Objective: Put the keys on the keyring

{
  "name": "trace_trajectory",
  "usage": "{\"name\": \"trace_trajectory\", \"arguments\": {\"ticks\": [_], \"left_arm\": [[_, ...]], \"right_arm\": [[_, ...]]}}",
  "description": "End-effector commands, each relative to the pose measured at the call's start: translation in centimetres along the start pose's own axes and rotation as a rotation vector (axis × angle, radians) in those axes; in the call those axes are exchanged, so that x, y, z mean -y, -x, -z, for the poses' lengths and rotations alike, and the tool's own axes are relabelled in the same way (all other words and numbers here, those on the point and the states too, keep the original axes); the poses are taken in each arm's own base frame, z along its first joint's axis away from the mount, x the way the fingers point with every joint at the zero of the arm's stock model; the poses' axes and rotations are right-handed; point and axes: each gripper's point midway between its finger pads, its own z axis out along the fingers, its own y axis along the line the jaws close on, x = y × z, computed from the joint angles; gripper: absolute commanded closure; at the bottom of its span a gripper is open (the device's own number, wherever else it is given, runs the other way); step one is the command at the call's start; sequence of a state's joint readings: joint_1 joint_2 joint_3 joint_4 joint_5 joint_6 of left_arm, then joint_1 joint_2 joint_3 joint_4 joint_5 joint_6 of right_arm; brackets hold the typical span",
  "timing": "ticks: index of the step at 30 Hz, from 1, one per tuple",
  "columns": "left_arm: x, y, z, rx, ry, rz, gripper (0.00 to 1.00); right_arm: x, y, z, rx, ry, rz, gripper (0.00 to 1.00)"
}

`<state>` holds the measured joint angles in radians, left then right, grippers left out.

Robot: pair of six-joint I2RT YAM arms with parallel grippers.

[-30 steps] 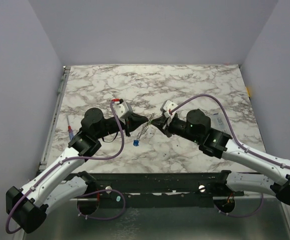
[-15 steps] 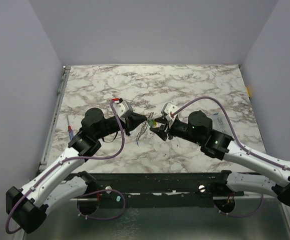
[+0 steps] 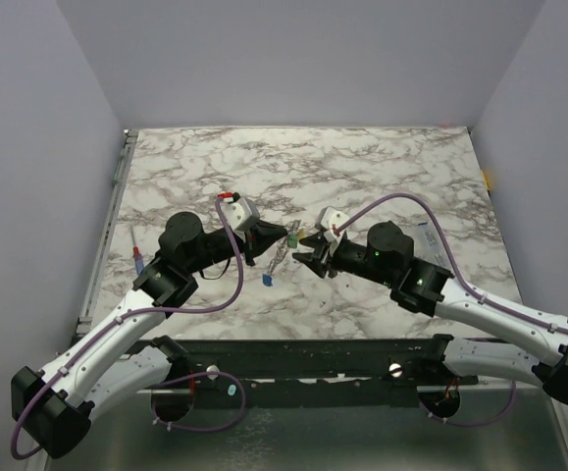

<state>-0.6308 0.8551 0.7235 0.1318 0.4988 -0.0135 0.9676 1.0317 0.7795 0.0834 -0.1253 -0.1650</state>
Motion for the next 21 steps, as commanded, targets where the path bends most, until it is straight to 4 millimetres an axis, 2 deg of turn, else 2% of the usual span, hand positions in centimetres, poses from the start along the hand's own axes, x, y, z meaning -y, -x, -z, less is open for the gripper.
{"name": "trace_trajectory", "arguments": {"ticks": [1,5,13,17,21], "left_arm": [[0.2,2.5,0.2,0.065,0.003,-0.041,1.0],[0.2,2.4,0.1,0.065,-0.003,-0.039,1.0],[0.4,2.2,0.0,0.06,-0.015,-0.032,1.0],[0.5,2.2,-0.1,0.061,-0.02,-0.031,1.0],[0.5,2.3,0.0,0.068,-0.022,-0.034,1.0]], "right_arm": [[-1.1,0.6,-0.7,0.048,0.065,0.004,0.59],[-1.2,0.9,-1.1,0.067,0.07,0.015,0.6],[0.2,1.3,-1.4,0.087,0.041,0.028,0.6],[1.2,0.7,-1.5,0.065,0.001,0.024,0.59],[1.3,0.0,-1.4,0.046,-0.009,0.015,0.55]]}}
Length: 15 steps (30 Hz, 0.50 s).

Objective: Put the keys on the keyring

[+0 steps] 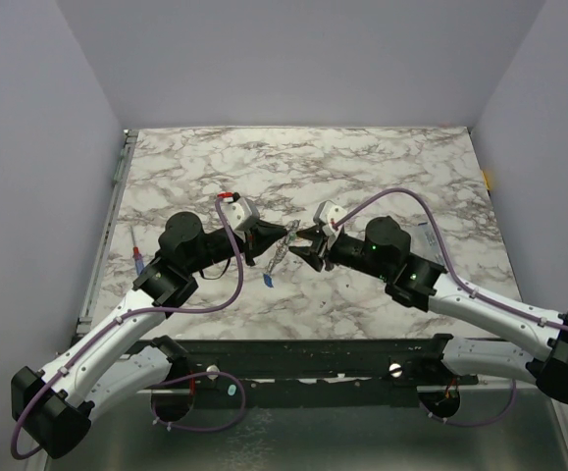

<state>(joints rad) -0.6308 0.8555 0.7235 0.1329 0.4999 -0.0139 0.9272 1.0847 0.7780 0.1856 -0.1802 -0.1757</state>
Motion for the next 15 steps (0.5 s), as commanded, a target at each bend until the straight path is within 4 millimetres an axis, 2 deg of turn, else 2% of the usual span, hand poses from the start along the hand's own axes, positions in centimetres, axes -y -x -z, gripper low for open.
{"name": "trace_trajectory", "arguments": {"ticks": [1,10,15], "left_arm": [[0.52,2.26,0.02,0.066,-0.021,-0.034,1.0],[0.97,2.54,0.11,0.076,-0.043,-0.032,1.0],[1.14,2.64,0.12,0.08,-0.051,-0.031,1.0]], "right_arm": [[0.3,-0.76,-0.11,-0.006,-0.015,0.003,0.55],[0.48,-0.8,-0.37,0.0,-0.012,-0.002,0.52],[0.65,-0.63,-0.7,0.003,-0.001,-0.009,0.47]]}}
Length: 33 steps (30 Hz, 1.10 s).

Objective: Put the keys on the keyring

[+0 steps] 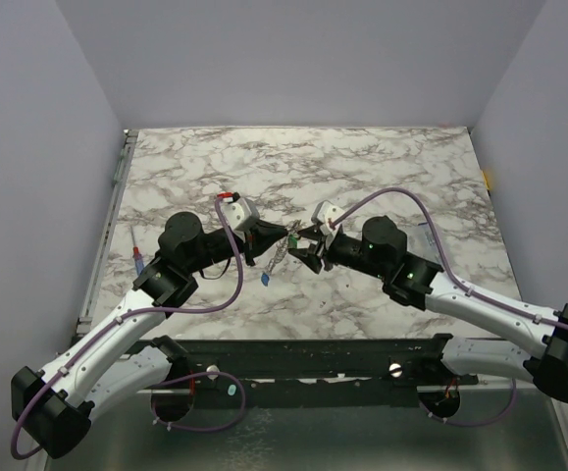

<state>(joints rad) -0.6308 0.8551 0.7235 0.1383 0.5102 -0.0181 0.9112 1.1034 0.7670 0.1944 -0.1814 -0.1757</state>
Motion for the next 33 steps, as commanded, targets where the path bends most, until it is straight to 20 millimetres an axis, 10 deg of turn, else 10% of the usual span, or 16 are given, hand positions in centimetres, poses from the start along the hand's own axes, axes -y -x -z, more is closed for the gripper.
{"name": "trace_trajectory", "arguments": {"ticks": [1,15,33], "left_arm": [[1.0,2.6,0.1,0.078,-0.043,-0.034,1.0],[1.0,2.6,0.1,0.081,-0.045,-0.034,1.0],[0.8,2.4,0.1,0.077,-0.032,-0.033,1.0]], "right_arm": [[0.2,0.5,-0.4,0.026,0.01,-0.005,0.46],[-0.3,2.0,0.1,0.082,0.052,-0.005,0.57],[-1.5,2.8,0.6,0.094,0.119,-0.005,0.99]]}}
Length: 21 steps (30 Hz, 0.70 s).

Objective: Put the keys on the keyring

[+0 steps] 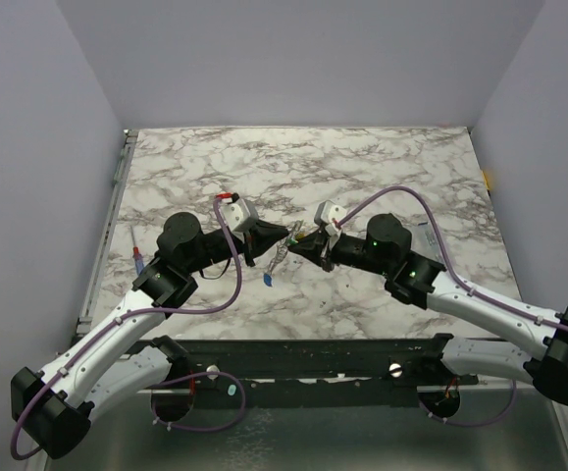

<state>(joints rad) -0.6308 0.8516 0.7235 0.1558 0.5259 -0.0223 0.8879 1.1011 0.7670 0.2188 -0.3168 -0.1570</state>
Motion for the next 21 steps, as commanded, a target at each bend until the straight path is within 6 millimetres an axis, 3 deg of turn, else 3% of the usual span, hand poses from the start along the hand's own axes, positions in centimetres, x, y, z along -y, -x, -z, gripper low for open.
{"name": "trace_trajectory", "arguments": {"ticks": [1,5,10,15,21], "left_arm": [[0.4,1.9,0.0,0.057,-0.012,-0.027,1.0],[-0.3,0.8,0.0,0.018,0.02,-0.027,0.98],[-1.8,-0.5,0.0,-0.046,0.088,-0.045,0.73],[-2.1,-0.2,0.5,-0.042,0.119,-0.068,0.53],[-3.2,1.0,1.8,-0.021,0.204,-0.116,0.44]], "right_arm": [[-0.1,1.9,0.5,0.046,0.005,0.009,0.99],[0.7,2.1,0.9,0.009,-0.039,-0.01,0.99],[1.0,3.0,1.5,-0.039,-0.057,-0.045,0.99],[1.5,3.1,2.0,-0.095,-0.089,-0.069,0.99],[2.4,2.5,0.7,-0.154,-0.109,-0.067,0.99]]}}
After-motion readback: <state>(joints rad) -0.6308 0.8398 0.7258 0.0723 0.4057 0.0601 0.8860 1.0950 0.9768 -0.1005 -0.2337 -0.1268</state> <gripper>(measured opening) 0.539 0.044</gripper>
